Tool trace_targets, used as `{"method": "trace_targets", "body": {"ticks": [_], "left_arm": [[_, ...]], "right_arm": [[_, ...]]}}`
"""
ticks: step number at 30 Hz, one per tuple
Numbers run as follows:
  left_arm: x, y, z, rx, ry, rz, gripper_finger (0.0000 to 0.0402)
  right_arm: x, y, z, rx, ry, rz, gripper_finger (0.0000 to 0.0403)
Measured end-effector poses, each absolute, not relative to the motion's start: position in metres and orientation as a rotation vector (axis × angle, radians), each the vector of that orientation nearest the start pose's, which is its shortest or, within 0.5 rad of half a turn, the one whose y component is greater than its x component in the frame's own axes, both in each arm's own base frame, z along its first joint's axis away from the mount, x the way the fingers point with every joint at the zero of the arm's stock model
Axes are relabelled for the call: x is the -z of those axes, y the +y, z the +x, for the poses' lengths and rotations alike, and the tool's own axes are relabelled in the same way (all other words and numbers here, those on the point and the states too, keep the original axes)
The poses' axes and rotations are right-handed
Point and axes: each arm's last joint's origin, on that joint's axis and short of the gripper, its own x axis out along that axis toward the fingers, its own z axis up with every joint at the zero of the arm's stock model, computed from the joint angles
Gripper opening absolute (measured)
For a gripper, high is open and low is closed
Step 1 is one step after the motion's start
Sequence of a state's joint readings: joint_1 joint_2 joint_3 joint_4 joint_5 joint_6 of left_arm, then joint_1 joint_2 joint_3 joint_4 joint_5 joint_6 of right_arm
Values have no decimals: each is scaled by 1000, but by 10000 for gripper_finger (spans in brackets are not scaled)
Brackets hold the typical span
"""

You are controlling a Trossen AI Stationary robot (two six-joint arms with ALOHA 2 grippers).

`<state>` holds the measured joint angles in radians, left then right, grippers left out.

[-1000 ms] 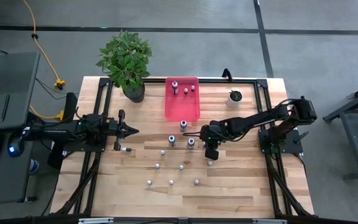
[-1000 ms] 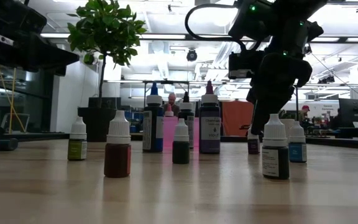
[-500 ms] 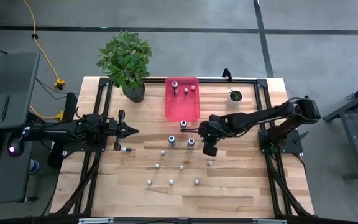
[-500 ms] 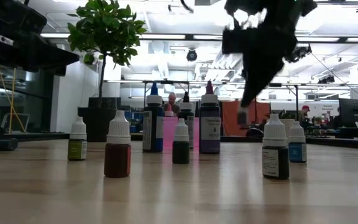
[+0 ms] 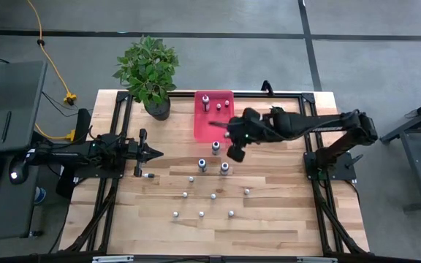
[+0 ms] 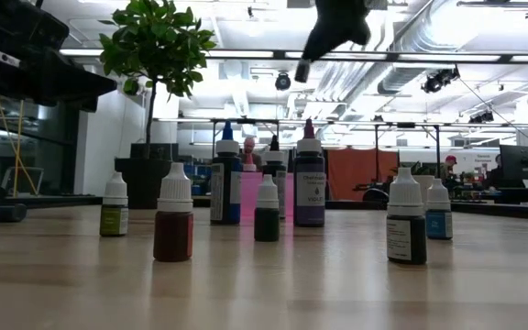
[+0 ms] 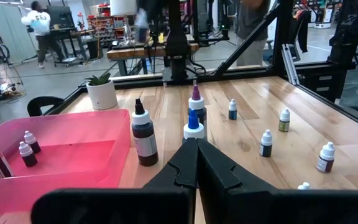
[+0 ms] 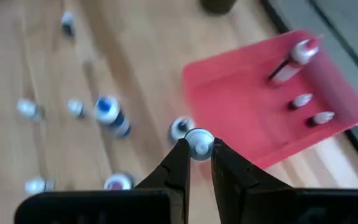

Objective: Pick & Place food coloring
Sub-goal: Put the purple food coloring bottle into the pink bin

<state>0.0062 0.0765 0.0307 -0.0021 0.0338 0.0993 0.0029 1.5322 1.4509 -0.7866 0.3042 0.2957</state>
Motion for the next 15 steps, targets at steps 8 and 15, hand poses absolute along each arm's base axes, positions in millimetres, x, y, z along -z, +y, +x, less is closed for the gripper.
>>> {"method": "trace_targets", "body": {"ticks": [8,15], "left_arm": [[-168,0,101,30,46,98,0],[-168,0,101,30,46,98,0]], "right_arm": [[-313,-53,335,596,840,316,35],[-278,-98,354,701,865,412,35]]}}
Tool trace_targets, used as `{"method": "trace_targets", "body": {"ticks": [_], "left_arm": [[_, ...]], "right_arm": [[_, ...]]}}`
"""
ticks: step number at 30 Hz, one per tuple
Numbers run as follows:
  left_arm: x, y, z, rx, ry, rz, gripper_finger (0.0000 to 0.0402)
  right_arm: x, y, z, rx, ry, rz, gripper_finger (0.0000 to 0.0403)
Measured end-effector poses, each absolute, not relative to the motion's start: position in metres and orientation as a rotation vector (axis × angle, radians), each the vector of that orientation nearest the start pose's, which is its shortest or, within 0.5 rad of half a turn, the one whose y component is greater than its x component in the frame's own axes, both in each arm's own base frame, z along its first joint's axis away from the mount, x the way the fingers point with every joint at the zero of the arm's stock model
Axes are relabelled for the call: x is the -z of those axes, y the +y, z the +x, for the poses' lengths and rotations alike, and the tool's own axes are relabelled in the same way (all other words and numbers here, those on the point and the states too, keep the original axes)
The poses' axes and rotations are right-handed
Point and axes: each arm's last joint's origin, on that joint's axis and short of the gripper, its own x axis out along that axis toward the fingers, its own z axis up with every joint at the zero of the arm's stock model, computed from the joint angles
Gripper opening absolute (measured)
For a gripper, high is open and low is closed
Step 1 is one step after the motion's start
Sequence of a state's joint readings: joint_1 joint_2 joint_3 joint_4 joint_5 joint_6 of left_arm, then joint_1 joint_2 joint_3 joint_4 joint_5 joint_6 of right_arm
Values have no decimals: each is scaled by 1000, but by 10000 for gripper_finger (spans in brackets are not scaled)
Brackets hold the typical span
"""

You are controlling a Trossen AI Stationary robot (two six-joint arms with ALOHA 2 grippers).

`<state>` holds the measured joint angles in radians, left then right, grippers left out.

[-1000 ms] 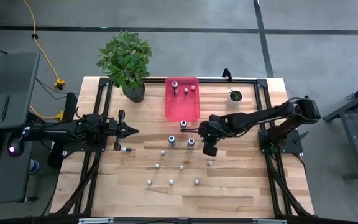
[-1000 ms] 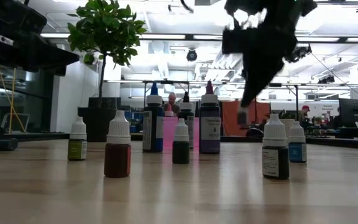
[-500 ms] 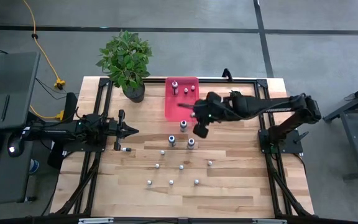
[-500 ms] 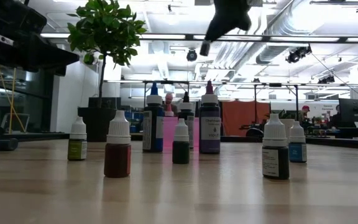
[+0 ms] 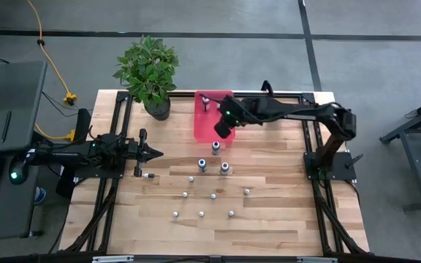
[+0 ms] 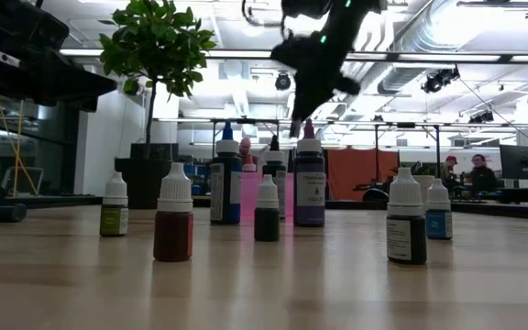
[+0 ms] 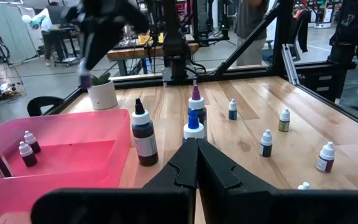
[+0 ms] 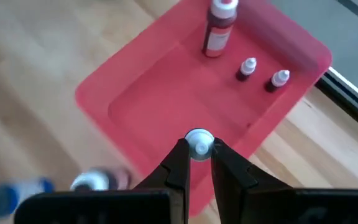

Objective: Pick & Place food coloring
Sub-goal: Put the purple food coloring bottle into the pink bin

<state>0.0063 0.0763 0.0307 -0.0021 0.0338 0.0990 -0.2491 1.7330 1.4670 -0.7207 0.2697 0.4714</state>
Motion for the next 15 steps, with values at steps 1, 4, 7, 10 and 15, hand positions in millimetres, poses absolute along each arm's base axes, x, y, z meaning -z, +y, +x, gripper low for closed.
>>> {"method": "trace_targets", "body": {"ticks": [1,4,7,10,15], "left_arm": [[-168,0,101,30,46,98,0],[-168,0,101,30,46,98,0],[-168,0,101,30,46,98,0],[-168,0,101,30,46,98,0],[-168,0,101,30,46,98,0]], "right_arm": [[-272,-104,357,704,867,424,35],[-254,-121,365,703,880,463,35],[-237,-137,370,720,900,496,35],[-225,-151,371,751,909,510,35],[-212,-169,367,785,938,512,35]]}}
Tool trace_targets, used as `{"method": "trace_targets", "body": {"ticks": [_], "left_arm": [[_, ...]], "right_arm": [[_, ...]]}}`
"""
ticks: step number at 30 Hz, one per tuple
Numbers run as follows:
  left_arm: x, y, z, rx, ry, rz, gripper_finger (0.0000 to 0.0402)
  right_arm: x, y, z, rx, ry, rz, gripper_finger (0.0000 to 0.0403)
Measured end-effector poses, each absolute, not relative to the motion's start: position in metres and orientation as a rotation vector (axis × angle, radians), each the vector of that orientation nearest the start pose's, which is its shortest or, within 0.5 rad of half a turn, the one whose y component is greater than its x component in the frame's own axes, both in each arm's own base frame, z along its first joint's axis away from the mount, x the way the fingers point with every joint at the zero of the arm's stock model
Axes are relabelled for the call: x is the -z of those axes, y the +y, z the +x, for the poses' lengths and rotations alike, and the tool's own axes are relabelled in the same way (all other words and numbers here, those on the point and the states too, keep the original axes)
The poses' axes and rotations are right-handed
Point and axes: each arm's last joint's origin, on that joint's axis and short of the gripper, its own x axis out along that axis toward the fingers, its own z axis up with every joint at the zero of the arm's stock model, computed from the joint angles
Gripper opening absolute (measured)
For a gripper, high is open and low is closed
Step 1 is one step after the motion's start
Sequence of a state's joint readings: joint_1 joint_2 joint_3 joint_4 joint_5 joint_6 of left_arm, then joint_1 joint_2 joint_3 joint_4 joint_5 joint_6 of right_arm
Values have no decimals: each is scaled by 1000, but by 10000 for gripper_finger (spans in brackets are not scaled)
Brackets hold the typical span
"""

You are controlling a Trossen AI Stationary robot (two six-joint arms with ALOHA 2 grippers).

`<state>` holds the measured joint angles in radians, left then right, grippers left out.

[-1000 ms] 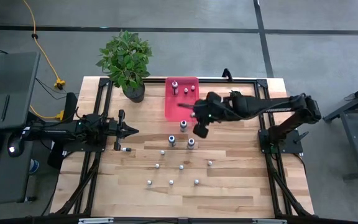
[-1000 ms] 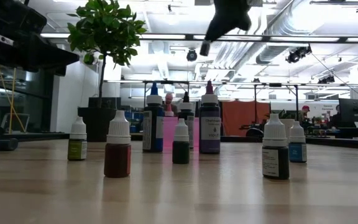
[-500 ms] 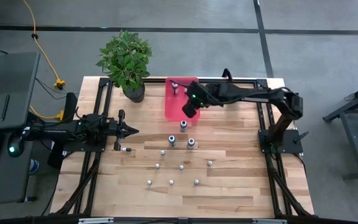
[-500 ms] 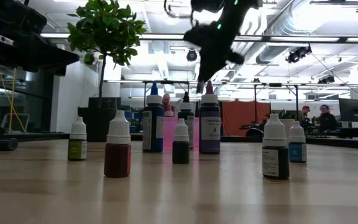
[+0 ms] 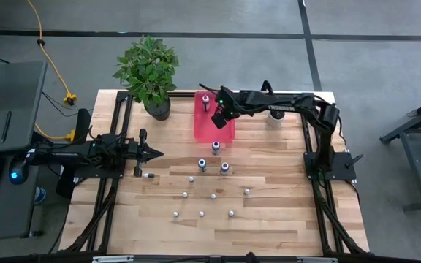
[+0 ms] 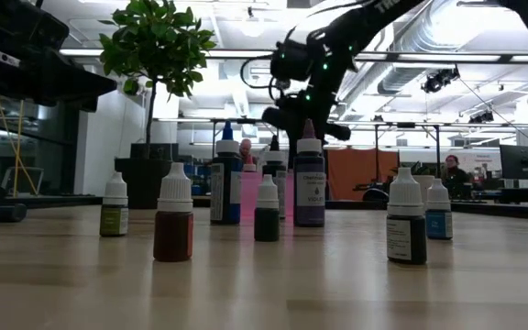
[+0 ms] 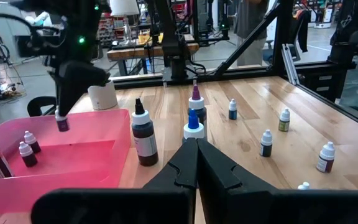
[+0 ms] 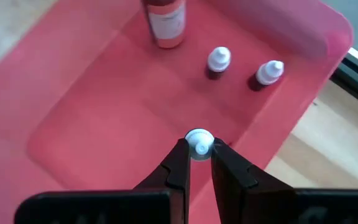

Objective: Pick & Place food coloring
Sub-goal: Put the purple food coloring bottle into the pink bin

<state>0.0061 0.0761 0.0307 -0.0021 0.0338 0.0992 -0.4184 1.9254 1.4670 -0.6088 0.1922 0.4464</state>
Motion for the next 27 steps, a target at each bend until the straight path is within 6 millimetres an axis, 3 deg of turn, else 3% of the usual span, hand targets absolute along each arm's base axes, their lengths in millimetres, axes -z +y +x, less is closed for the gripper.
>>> {"method": "trace_targets", "body": {"ticks": [11,27], "left_arm": [[-168,0,101,30,46,98,0],[-168,0,101,30,46,98,0]], "right_arm": [[-199,-201,363,830,908,524,35],[-185,-216,374,804,901,543,35]]}}
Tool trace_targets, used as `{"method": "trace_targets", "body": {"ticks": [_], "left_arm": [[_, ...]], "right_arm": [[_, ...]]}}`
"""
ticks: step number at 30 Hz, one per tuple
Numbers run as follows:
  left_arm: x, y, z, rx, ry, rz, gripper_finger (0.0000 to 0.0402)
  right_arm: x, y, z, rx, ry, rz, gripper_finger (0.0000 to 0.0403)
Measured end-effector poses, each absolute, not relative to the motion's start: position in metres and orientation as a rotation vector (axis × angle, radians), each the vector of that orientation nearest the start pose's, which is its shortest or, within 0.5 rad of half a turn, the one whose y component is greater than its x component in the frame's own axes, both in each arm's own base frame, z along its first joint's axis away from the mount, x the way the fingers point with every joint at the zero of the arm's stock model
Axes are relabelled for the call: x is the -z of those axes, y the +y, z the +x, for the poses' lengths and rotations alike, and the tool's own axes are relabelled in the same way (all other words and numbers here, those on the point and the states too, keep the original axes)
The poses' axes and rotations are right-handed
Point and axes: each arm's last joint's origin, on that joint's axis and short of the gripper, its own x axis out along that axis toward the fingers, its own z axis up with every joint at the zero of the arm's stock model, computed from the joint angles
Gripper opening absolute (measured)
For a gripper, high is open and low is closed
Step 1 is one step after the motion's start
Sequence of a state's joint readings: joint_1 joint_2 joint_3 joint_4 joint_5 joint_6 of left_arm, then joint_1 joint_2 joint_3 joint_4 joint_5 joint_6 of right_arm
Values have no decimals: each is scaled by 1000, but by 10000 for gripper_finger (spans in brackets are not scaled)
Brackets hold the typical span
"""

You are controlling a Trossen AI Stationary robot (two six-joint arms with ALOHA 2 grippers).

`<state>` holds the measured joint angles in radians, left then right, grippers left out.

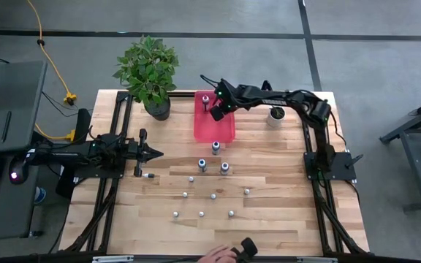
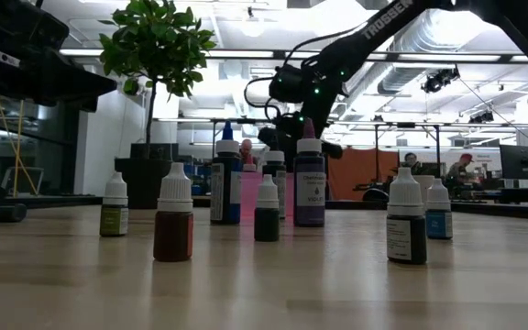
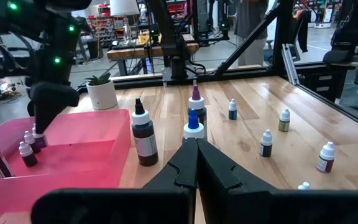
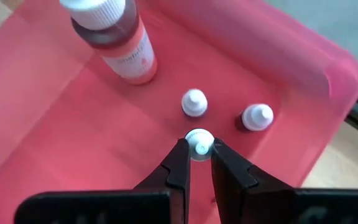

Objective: Pick & Place food coloring
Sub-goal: Put the purple food coloring bottle into the pink bin, then put the blue food coloring bottle into the pink bin

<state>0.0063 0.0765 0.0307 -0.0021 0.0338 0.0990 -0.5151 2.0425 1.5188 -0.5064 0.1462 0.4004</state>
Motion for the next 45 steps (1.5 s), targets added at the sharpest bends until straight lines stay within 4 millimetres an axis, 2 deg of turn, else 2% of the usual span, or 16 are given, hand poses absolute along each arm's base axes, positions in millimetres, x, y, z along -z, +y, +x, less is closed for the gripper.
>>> {"method": "trace_targets", "body": {"ticks": [12,19,29,45], "left_arm": [[-168,0,101,30,46,98,0],[-168,0,101,30,46,98,0],[-168,0,101,30,46,98,0],[-168,0,101,30,46,98,0]], "right_arm": [[-179,-223,372,795,952,558,40],[-179,-225,370,811,950,552,62],[-179,-225,370,797,951,557,64],[-179,-227,369,799,951,560,125]]}}
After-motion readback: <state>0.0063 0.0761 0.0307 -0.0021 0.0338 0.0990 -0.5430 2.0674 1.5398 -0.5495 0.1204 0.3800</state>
